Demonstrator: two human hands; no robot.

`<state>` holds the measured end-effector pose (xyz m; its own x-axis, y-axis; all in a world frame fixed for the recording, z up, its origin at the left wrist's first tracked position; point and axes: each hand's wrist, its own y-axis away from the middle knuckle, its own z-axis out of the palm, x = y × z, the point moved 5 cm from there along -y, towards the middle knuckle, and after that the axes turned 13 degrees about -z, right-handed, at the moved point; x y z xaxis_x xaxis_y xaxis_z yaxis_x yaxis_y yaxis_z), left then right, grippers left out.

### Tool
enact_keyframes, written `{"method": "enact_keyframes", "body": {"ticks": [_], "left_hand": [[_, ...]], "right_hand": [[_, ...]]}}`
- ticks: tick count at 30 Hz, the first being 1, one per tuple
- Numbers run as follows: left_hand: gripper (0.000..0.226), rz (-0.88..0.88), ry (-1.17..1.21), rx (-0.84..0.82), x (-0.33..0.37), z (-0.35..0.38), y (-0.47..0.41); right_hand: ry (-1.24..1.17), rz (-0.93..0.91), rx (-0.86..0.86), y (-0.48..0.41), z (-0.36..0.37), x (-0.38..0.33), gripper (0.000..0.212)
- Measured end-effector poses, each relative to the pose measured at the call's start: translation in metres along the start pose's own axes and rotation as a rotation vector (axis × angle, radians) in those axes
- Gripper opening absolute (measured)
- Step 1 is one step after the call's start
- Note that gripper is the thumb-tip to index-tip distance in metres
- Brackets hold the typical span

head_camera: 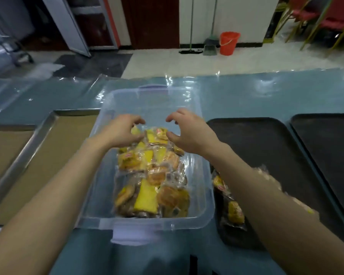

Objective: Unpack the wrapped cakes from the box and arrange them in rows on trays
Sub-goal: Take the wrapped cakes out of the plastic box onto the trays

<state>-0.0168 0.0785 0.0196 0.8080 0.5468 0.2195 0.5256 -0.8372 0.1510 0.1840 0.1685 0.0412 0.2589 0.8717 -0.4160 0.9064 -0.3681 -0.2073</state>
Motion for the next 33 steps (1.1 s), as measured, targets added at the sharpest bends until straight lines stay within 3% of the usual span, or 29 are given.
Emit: {"method": "enact_keyframes", "body": {"ticks": [1, 4, 5, 8, 12, 15, 19, 22, 24, 27, 30, 33], "left_hand": [[0.079, -0.023, -0.036, -0.110, -0.017, 0.014, 0.004], [0.161, -0.086, -0.117, -0.433, -0.056, 0.065, 0.021], [0.175, -0.077, -0.176, -0.493, -0.063, 0.081, 0.025], [0.171, -0.014, -0.374, -0.531, -0.066, 0.124, 0.033], [0.143, 0.028, -0.525, -0.408, -0.052, 0.146, 0.038], [0.141, 0.062, -0.558, -0.262, -0.053, 0.143, 0.027], [0.134, 0.027, -0.525, -0.256, -0.052, 0.130, 0.024], [0.126, -0.036, -0.464, -0.248, -0.054, 0.124, 0.021], [0.109, -0.057, -0.466, -0.219, -0.052, 0.119, 0.020], [0.047, 0.001, -0.592, -0.210, -0.043, 0.108, 0.022], [0.042, 0.043, -0.690, -0.280, -0.036, 0.103, 0.030], [0.042, 0.061, -0.654, -0.309, -0.037, 0.102, 0.031]], "right_hand": [[0.003, 0.006, -0.096, -0.009, 0.015, -0.006, 0.060], [0.071, 0.071, -0.511, -0.012, 0.071, -0.019, 0.115], [0.083, 0.102, -0.644, -0.007, 0.089, -0.021, 0.133], [0.117, 0.200, -0.869, 0.018, 0.130, -0.021, 0.160], [0.108, 0.282, -0.878, 0.035, 0.158, -0.021, 0.164], [0.164, 0.257, -0.806, 0.041, 0.169, -0.026, 0.154], [0.160, 0.252, -0.765, 0.040, 0.167, -0.030, 0.133], [0.183, 0.280, -0.741, 0.030, 0.152, -0.024, 0.064], [0.162, 0.333, -0.720, 0.027, 0.142, -0.018, 0.039], [0.129, 0.401, -0.658, 0.025, 0.130, -0.006, 0.031], [0.146, 0.452, -0.593, 0.020, 0.119, 0.003, 0.020], [0.105, 0.516, -0.581, 0.016, 0.107, 0.010, 0.024]]}}
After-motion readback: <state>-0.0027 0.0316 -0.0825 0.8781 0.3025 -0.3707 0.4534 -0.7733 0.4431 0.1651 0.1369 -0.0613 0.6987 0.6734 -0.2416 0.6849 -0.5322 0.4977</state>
